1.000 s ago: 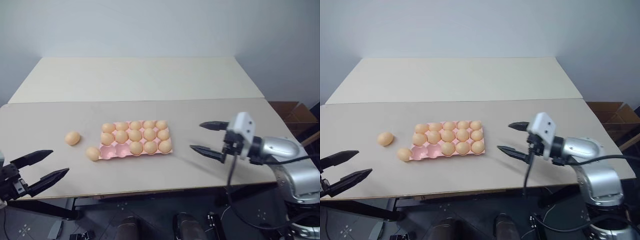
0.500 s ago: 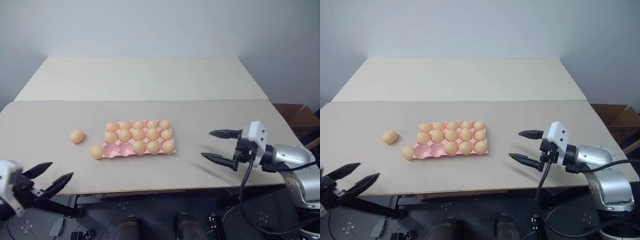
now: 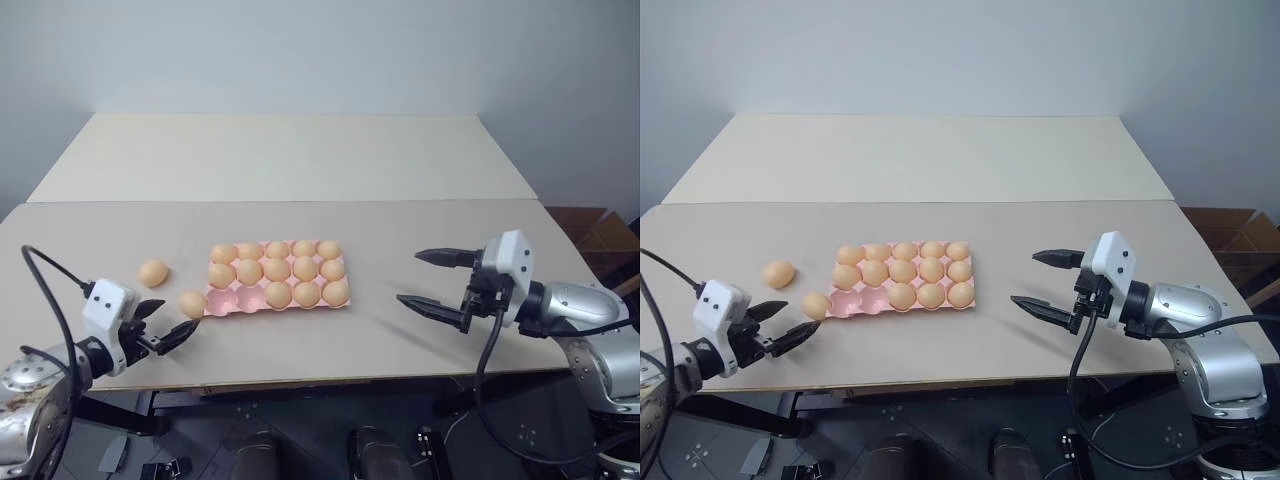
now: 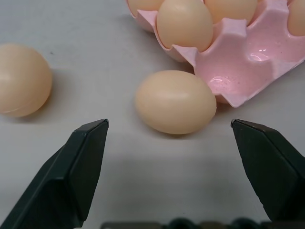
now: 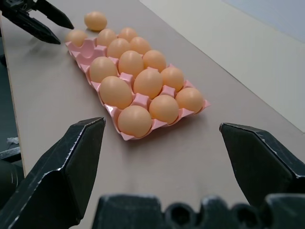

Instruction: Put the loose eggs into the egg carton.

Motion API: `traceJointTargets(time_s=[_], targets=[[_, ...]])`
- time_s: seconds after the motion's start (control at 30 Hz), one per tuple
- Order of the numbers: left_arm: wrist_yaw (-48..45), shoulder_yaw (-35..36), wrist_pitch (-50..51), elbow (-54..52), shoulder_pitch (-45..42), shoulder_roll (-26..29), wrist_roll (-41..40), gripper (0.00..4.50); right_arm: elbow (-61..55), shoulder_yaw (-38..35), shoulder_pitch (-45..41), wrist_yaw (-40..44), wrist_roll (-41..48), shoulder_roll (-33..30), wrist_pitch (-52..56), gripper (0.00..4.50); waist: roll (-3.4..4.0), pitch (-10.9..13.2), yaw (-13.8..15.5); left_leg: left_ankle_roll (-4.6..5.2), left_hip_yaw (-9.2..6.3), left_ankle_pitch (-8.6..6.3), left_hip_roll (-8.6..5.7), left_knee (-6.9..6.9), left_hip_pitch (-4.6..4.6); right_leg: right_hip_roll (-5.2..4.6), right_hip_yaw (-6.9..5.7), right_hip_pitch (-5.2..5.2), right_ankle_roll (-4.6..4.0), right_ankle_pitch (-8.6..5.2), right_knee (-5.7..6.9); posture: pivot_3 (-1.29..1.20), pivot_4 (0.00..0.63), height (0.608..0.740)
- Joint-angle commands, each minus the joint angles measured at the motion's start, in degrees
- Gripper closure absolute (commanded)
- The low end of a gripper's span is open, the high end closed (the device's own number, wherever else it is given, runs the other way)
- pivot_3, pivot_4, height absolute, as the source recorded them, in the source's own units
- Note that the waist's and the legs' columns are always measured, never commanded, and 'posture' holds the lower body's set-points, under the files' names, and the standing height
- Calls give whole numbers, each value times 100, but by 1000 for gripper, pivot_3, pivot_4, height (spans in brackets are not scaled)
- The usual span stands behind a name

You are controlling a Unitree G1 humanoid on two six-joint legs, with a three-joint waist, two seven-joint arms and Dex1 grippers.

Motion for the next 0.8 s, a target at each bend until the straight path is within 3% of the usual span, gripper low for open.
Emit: traceJointTargets(time_s=[0.03,0.2,0.3,0.43,0.63,0.8], targets=[[-290,-248,-250,365,-356,148,160,0,-274,-101,-56,-115,211,-39,80,18,0,0,2,0,0,0,0,0,-1,-1,0,0,5,3,0,0,150,740],[-590,-533,-486,927,-874,131,257,0,-391,-127,28,-227,267,-31,107,18,0,0,15,0,0,0,-1,0,-3,-3,-2,1,9,5,-2,0,150,740],[-727,-674,-570,1204,-1124,119,328,577,-448,-117,64,-302,308,-28,125,0,0,0,17,0,-1,0,-1,0,-5,-3,-4,1,10,5,-2,0,150,740],[-779,-780,-753,1349,-1227,172,520,1811,-523,-105,84,-408,352,-17,152,0,0,0,13,0,-1,0,-2,0,-5,-4,-4,2,13,7,-2,0,150,740],[-903,-544,-867,1140,-923,314,555,1811,-668,-91,149,-562,389,21,168,0,0,0,-5,0,-2,0,0,0,-4,-3,-4,1,13,7,-1,0,150,740],[-1368,208,-838,387,-393,633,92,1811,-795,-77,181,-646,436,59,185,0,0,1,-54,2,-1,-1,2,0,-5,-6,-3,-1,13,6,-2,0,150,740]])
